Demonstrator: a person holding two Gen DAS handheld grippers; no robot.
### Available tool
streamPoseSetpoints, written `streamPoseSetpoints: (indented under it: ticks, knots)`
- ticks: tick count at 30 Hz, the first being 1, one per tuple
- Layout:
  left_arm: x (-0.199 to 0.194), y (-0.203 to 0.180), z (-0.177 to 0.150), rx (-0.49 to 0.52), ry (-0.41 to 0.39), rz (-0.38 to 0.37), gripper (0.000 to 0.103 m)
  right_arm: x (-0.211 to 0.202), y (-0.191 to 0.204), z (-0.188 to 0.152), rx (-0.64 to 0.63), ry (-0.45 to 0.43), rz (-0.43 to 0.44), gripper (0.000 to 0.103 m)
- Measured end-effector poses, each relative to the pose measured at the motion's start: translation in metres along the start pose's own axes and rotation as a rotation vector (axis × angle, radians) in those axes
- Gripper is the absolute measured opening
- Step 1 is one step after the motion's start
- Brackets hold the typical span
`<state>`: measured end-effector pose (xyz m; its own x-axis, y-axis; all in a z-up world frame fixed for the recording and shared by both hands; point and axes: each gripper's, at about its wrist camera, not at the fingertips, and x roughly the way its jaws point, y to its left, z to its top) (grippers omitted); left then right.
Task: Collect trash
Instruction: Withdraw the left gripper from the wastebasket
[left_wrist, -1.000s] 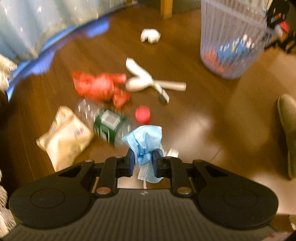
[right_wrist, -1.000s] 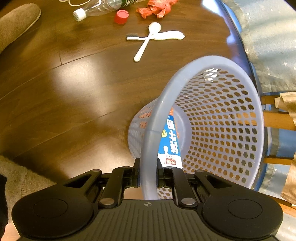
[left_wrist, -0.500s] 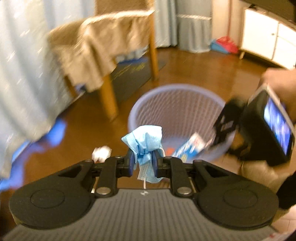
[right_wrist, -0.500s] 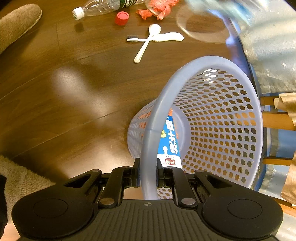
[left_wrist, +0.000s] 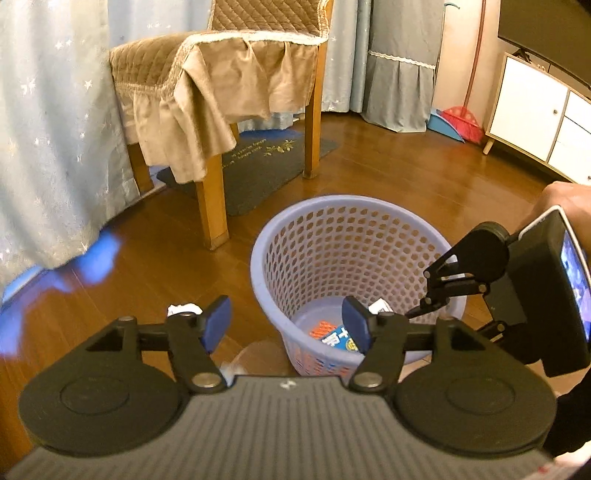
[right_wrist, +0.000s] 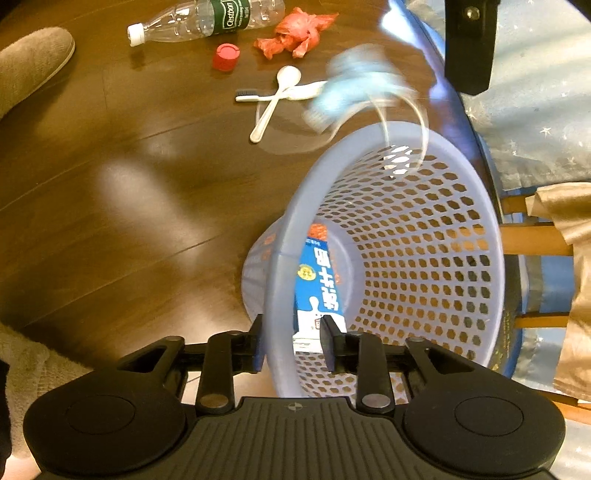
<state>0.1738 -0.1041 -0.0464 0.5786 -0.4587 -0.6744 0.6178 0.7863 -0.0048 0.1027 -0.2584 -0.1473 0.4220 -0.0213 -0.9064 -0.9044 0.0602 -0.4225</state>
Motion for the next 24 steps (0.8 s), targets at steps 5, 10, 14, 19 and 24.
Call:
streamPoseSetpoints:
  ticks: [5,10,14,19,24]
  knots:
    - [-0.018,0.012,-0.013,-0.020,0.001,0.050,0.075,-0.015,-0.010,-0.003,0.029,-0.016,-0.023,0.028]
    - [-0.043,0.032,-0.038,-0.108,0.055,0.124,0.089,-0.038,-0.015,0.002,0.062,-0.054,-0.044,0.028]
    - [-0.065,0.046,-0.045,-0.186,0.070,0.180,0.098,-0.058,-0.014,0.008,0.077,-0.071,-0.049,0.029]
    - [-0.094,0.048,-0.039,-0.213,0.053,0.223,0.102,-0.069,-0.012,0.019,0.104,-0.087,-0.046,0.029]
    - [-0.119,0.045,-0.033,-0.234,0.047,0.242,0.102,-0.092,-0.015,0.023,0.190,-0.110,-0.014,0.029]
